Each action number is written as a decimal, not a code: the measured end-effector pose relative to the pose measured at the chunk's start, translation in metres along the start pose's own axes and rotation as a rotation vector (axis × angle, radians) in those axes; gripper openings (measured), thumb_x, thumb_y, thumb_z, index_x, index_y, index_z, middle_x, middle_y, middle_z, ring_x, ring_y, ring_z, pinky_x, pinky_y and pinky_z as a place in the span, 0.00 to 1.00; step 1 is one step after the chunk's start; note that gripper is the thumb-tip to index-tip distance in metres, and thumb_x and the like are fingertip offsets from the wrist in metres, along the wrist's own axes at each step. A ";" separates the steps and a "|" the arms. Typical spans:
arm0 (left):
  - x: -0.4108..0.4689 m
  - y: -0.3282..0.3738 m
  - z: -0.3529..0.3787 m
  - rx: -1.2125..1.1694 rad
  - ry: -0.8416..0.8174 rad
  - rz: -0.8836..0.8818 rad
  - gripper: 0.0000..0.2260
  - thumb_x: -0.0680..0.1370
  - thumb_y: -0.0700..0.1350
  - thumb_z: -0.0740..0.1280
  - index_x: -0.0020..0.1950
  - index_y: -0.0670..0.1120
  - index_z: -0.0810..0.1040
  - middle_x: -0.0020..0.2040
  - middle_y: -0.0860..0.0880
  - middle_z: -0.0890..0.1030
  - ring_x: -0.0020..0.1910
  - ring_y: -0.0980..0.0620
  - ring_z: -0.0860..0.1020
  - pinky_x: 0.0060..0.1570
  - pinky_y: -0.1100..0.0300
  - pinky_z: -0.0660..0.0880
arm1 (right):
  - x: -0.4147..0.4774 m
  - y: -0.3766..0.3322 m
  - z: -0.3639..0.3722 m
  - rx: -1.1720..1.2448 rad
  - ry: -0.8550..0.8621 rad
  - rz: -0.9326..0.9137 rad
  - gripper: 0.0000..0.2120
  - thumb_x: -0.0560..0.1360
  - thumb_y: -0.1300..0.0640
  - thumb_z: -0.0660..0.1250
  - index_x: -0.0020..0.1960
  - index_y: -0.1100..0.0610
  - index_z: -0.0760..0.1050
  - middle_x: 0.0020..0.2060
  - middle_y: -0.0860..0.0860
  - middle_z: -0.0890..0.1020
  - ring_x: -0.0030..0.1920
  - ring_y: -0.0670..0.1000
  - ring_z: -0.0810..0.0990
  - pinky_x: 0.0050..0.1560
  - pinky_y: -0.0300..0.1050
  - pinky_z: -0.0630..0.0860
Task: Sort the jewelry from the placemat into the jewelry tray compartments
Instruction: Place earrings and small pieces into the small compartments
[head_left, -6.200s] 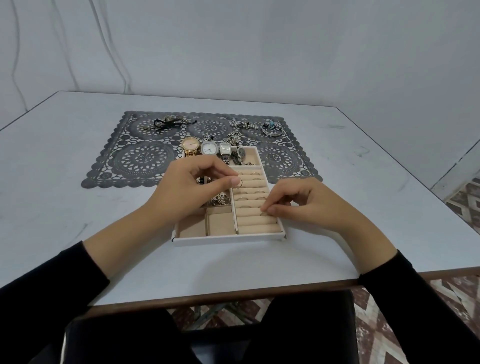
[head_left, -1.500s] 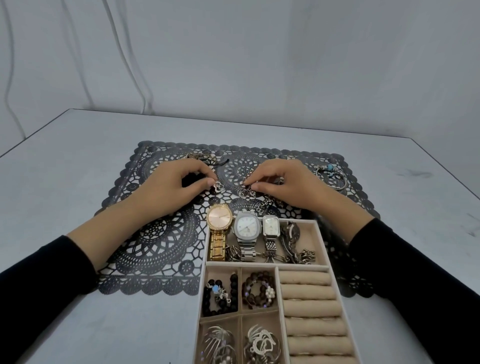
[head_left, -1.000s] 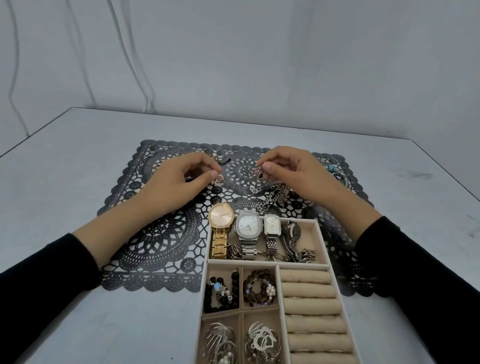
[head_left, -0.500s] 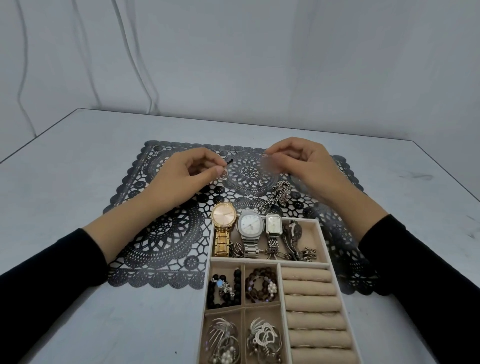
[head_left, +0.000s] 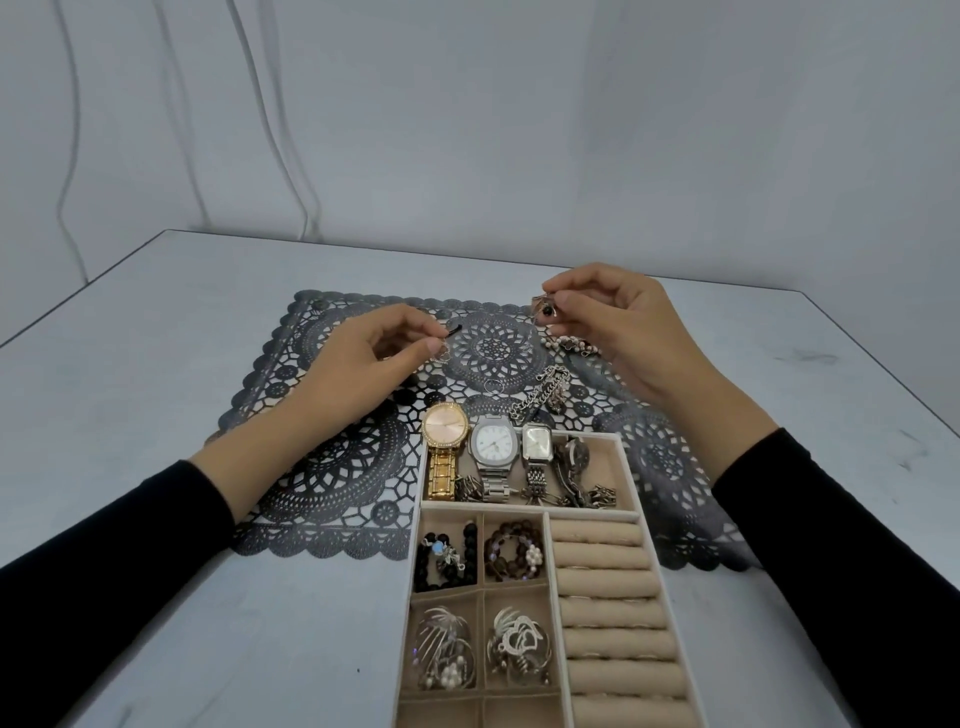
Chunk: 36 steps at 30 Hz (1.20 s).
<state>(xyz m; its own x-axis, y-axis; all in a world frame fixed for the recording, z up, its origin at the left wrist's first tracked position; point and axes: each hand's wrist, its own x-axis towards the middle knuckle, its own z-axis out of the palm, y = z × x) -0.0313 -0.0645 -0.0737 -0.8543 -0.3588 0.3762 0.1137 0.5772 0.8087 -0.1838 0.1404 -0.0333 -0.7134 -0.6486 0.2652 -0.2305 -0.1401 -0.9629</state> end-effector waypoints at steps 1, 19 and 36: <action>-0.002 0.001 0.000 -0.010 0.005 0.000 0.04 0.78 0.43 0.70 0.51 0.49 0.82 0.45 0.53 0.84 0.46 0.54 0.82 0.47 0.66 0.79 | -0.003 -0.003 0.000 0.003 -0.002 -0.001 0.06 0.76 0.69 0.65 0.51 0.64 0.79 0.46 0.64 0.83 0.44 0.56 0.84 0.47 0.41 0.81; -0.074 0.028 -0.018 -0.087 0.086 0.063 0.06 0.77 0.42 0.71 0.52 0.49 0.83 0.46 0.53 0.85 0.47 0.53 0.83 0.50 0.64 0.79 | -0.090 -0.042 0.020 0.007 -0.136 0.007 0.07 0.75 0.67 0.67 0.52 0.62 0.80 0.44 0.56 0.85 0.45 0.53 0.84 0.48 0.41 0.81; -0.128 0.063 -0.009 -0.193 0.041 0.124 0.06 0.76 0.41 0.71 0.50 0.50 0.83 0.43 0.53 0.84 0.43 0.54 0.81 0.43 0.58 0.81 | -0.153 -0.040 0.026 0.125 -0.413 0.039 0.09 0.72 0.63 0.70 0.52 0.64 0.80 0.45 0.63 0.82 0.42 0.55 0.83 0.44 0.40 0.81</action>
<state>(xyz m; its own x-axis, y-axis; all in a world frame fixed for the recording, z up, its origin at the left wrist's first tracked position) 0.0899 0.0112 -0.0669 -0.8070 -0.3256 0.4927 0.3146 0.4689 0.8253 -0.0488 0.2257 -0.0369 -0.3896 -0.8965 0.2107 -0.1089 -0.1823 -0.9772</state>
